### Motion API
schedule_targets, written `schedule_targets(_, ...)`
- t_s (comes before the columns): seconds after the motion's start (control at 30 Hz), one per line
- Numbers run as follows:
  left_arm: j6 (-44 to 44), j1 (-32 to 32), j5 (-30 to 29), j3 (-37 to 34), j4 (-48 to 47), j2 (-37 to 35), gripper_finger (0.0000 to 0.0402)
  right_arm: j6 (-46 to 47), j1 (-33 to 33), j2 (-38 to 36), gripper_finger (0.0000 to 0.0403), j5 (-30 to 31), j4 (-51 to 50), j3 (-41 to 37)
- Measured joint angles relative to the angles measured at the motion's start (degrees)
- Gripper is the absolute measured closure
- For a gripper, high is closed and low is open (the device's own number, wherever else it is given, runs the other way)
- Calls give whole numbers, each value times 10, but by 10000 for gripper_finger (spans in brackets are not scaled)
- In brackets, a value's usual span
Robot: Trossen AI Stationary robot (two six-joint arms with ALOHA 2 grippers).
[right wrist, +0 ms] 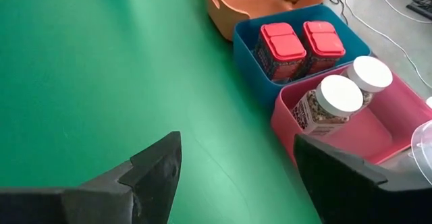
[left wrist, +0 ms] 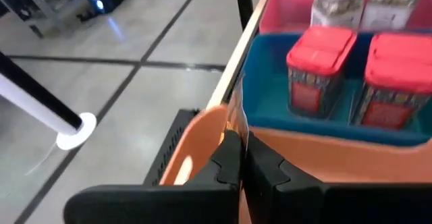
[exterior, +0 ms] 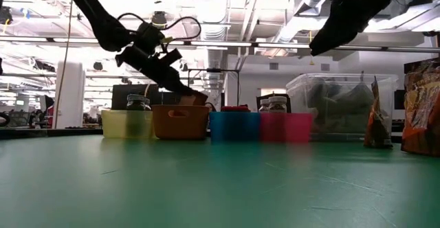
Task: Sort spices by type
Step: Put the middle left orange seasoning bag into the orange bin
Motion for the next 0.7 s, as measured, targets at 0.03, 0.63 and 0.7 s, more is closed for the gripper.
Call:
schedule_targets(0.03,3,2,-2,0,-6,2,401,0,0,0,93,0,3,0)
schedule_targets(0.63,9,0,-38,0,-20,12,401,0,0,0,93,0,9,0)
schedule_targets(0.7,14,0,-40,0,-5,12,401,0,0,0,93,0,9,0)
